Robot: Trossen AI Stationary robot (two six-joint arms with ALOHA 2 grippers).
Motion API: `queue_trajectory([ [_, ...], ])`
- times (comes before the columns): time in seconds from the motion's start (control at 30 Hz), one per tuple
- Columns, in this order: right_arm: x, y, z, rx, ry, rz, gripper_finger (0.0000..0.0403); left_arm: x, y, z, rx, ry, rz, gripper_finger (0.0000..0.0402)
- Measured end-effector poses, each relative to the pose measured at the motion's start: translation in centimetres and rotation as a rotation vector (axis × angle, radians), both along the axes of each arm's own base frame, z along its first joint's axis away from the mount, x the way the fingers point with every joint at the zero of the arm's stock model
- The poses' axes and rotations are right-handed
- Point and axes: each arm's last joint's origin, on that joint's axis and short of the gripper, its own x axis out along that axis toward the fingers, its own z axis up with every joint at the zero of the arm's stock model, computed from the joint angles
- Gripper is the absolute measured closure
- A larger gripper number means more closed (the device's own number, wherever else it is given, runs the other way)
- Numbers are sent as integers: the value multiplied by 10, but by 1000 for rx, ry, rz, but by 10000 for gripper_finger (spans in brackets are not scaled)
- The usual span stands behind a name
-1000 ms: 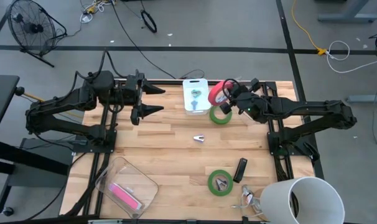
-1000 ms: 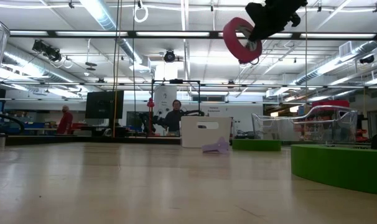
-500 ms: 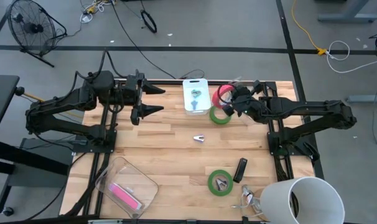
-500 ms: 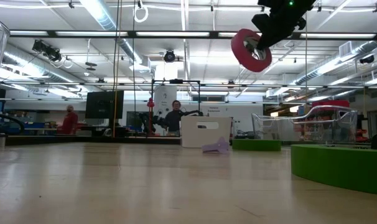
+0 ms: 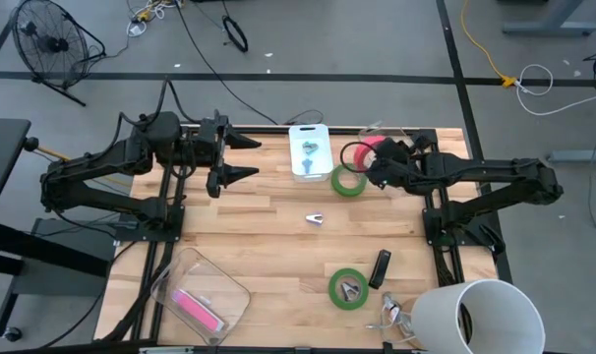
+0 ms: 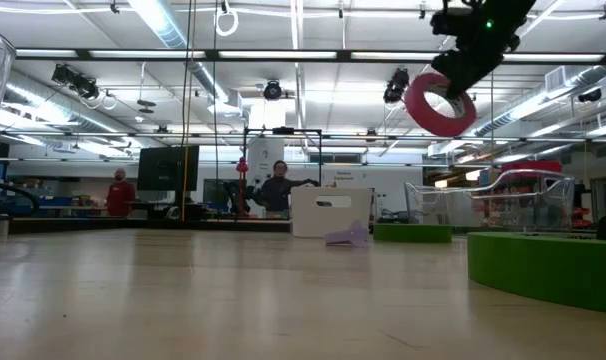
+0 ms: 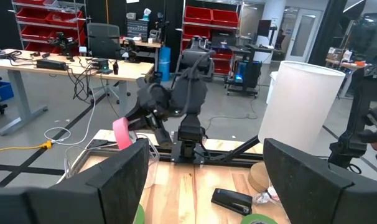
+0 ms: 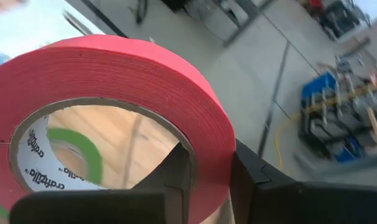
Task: Pick and place Stapler, Stapler remover, tape
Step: Put the pink tape into the top transparent bin
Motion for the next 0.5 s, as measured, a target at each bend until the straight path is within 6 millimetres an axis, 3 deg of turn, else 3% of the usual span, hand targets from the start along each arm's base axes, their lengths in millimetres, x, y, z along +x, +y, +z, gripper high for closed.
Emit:
queue_trajectory([
  [0.33, -21, -9, -12, 77, 110, -162, 341, 0, 0, 0, 0, 0, 0, 83],
  [0.5, -29, -11, -34, 108, 181, -209, 341, 0, 0, 0, -1, 0, 0, 83],
])
